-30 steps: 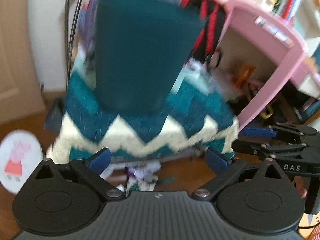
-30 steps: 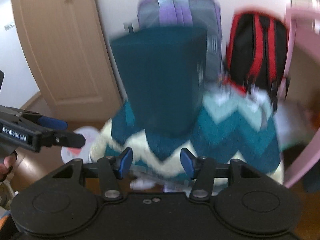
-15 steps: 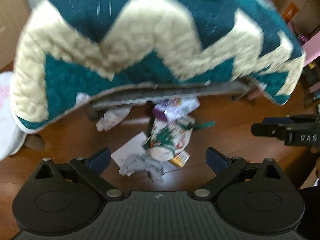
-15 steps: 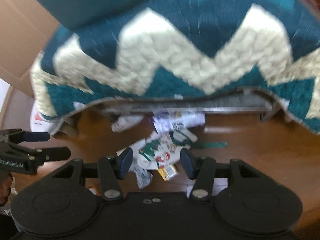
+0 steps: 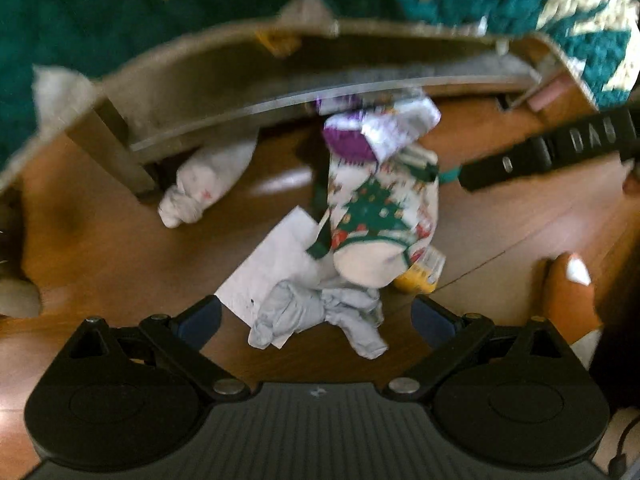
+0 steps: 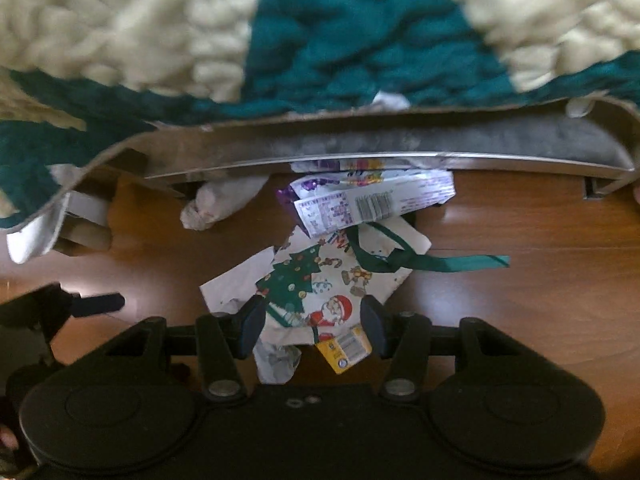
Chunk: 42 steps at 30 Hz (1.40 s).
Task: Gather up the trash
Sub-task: 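Grasp the grey crumpled paper with left tool while right tool grasps Christmas-print wrapper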
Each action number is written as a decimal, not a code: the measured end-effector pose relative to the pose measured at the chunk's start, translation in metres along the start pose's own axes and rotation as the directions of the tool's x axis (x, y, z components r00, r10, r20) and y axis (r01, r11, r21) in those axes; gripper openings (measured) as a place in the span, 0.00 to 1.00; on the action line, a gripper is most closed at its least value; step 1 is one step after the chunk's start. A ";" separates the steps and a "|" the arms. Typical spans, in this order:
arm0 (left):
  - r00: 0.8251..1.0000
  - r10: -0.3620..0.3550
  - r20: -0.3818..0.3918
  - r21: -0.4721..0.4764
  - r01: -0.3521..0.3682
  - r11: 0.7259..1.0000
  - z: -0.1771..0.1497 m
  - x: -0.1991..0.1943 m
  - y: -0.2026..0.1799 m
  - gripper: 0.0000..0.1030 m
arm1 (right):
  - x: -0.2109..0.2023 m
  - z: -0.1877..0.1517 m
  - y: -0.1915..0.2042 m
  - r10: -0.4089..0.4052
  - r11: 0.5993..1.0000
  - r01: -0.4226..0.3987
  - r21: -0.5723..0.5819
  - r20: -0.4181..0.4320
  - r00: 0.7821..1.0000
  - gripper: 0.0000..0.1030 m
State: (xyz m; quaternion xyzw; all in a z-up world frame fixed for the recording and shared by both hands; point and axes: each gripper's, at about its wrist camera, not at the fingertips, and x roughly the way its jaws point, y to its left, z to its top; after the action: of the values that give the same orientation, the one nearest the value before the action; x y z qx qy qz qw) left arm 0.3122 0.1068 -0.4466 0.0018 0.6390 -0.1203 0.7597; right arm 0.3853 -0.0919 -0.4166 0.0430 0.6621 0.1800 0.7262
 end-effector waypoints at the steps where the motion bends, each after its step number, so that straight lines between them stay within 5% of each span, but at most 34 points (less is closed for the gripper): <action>1: 1.000 0.005 -0.007 0.015 -0.005 1.000 -0.003 0.009 0.000 0.98 | 0.007 0.002 0.000 -0.002 1.000 0.002 0.003 -0.007 1.000 0.51; 15: 0.995 0.102 -0.018 0.279 -0.093 0.956 -0.026 0.093 -0.008 0.97 | 0.087 -0.004 0.030 -0.074 0.988 0.061 -0.144 -0.087 0.993 0.51; 20: 0.995 0.084 -0.054 0.218 -0.071 0.973 -0.019 0.114 0.004 0.83 | 0.100 -0.001 0.034 -0.103 0.982 0.088 -0.168 -0.082 0.991 0.51; 24: 0.994 0.077 -0.077 0.202 -0.060 0.978 -0.018 0.124 0.009 0.59 | 0.101 0.000 0.032 -0.107 0.983 0.093 -0.155 -0.082 0.991 0.51; 32: 0.995 0.086 -0.046 0.156 -0.078 0.985 -0.022 0.118 0.017 0.54 | 0.071 -0.021 0.031 -0.055 0.972 0.047 -0.232 -0.025 0.998 0.51; 42: 0.997 0.050 -0.052 0.008 -0.050 0.999 -0.040 0.104 0.036 0.52 | 0.081 -0.039 0.047 -0.086 0.848 0.086 -0.523 0.025 0.996 0.50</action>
State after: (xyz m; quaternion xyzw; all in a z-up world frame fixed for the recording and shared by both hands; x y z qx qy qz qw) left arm 0.2964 0.1296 -0.5600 0.0234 0.6580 -0.1032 0.7456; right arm 0.3423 -0.0287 -0.4838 -0.1861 0.5892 0.3207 0.7179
